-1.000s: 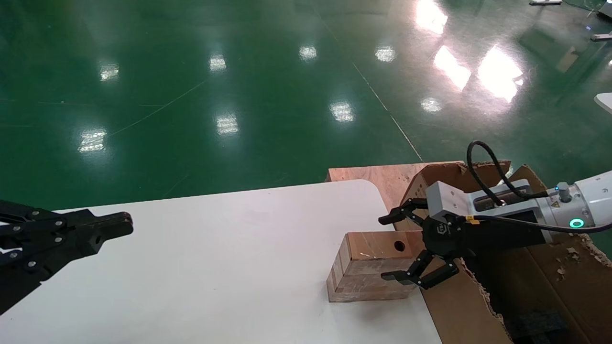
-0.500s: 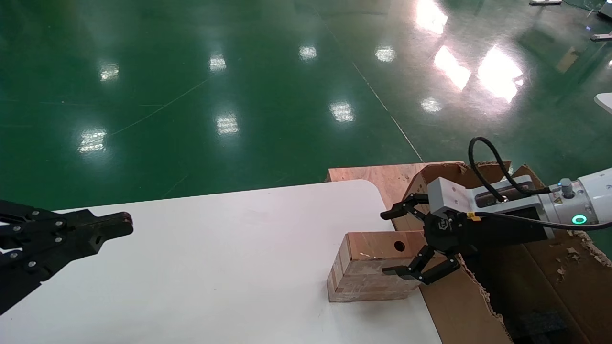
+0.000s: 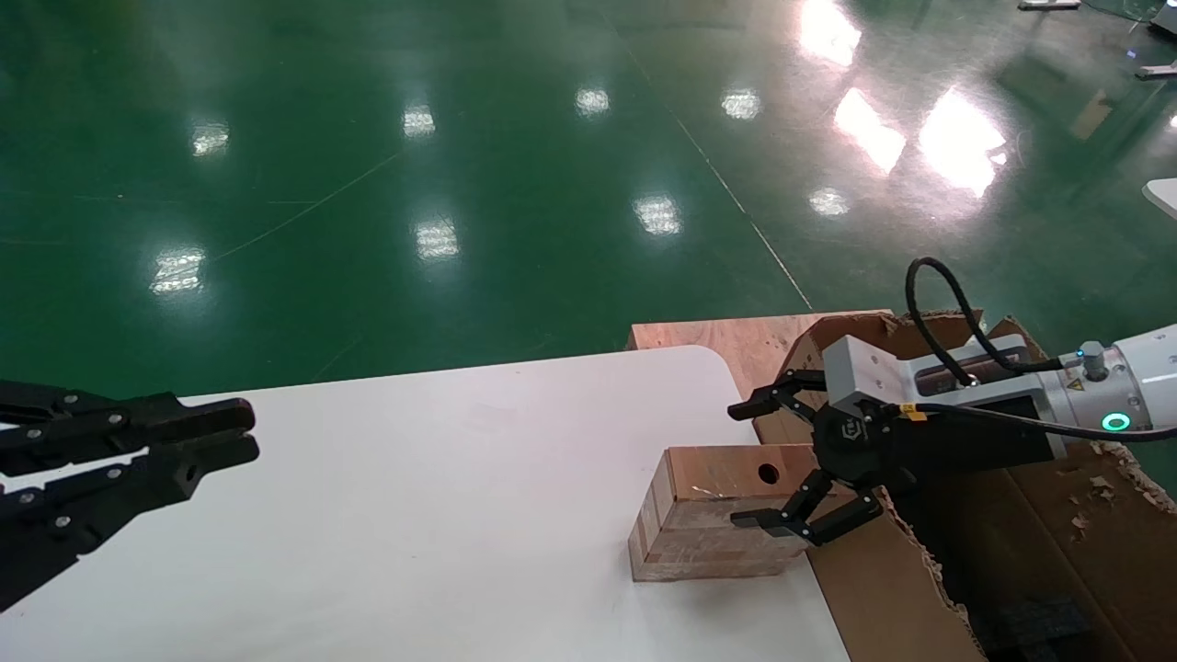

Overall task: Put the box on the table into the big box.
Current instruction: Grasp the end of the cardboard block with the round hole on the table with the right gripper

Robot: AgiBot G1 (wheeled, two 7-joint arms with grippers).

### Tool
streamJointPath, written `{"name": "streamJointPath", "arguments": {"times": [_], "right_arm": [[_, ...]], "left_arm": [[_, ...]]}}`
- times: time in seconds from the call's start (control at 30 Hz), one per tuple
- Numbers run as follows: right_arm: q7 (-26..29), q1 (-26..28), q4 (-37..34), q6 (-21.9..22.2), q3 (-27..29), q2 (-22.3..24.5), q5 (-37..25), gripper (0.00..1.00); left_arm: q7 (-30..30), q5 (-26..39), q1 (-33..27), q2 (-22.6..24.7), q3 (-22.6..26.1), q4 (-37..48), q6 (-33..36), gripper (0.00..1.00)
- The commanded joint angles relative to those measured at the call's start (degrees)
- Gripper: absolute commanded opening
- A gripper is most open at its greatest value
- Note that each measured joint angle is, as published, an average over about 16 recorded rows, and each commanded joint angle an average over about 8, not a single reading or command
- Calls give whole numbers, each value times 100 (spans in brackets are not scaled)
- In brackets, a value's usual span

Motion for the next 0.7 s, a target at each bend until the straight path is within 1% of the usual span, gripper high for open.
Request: {"name": "streamJointPath", "arguments": {"times": [0.03, 0.17, 0.27, 0.7], "right_arm": [[-1, 1, 2, 6, -1, 0, -13, 81], [-3, 4, 5, 15, -3, -1, -30, 94], [-4, 5, 7, 19, -4, -2, -39, 100], [23, 4, 21, 65, -37, 0, -87, 100]], "left_arm": [[0, 0, 0, 0, 0, 0, 0, 100], [0, 0, 0, 0, 0, 0, 0, 100], [0, 0, 0, 0, 0, 0, 0, 100], [0, 0, 0, 0, 0, 0, 0, 100]]}}
